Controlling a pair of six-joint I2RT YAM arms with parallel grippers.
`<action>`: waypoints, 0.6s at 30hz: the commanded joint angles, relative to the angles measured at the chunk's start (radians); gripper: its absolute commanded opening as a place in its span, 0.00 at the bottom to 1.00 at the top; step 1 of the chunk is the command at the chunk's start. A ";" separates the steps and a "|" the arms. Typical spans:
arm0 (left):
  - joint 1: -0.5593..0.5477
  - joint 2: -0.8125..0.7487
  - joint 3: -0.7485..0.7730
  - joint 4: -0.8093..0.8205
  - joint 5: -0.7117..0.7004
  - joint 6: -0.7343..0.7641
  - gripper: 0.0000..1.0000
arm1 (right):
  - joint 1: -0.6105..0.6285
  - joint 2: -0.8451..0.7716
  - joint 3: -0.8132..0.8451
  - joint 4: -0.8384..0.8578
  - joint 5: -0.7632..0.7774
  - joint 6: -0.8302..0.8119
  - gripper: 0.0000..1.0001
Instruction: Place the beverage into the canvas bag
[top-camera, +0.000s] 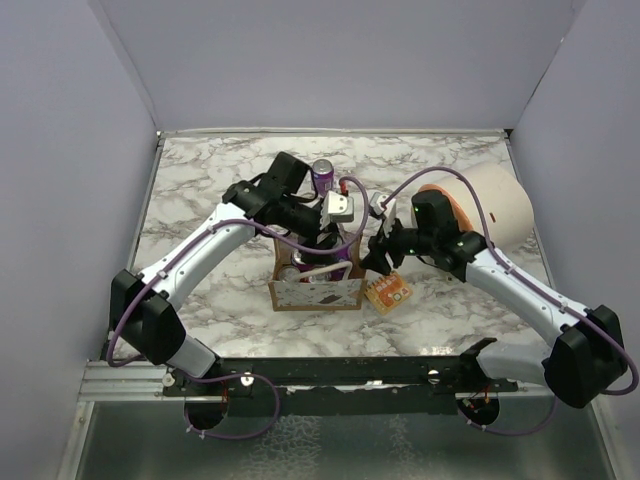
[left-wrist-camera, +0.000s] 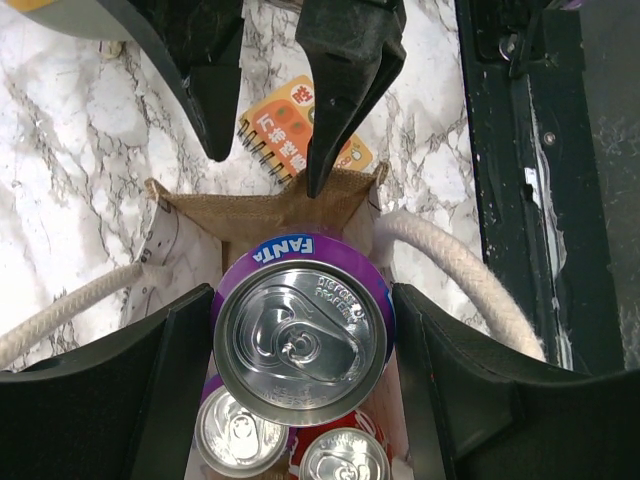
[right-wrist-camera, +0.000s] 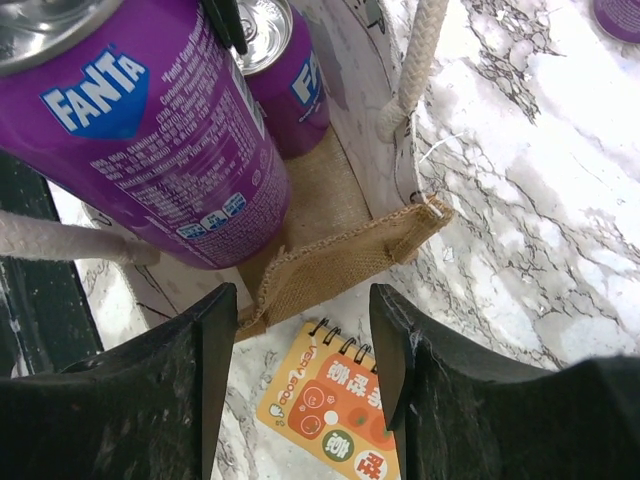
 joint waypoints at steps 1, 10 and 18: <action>-0.022 -0.001 -0.009 0.072 0.060 0.029 0.00 | -0.015 -0.020 -0.024 0.003 -0.053 -0.016 0.57; -0.059 0.023 -0.017 0.095 0.056 0.041 0.00 | -0.038 -0.036 -0.043 0.017 -0.101 -0.010 0.60; -0.075 0.042 -0.048 0.103 0.045 0.051 0.00 | -0.045 -0.044 -0.060 0.032 -0.105 -0.007 0.60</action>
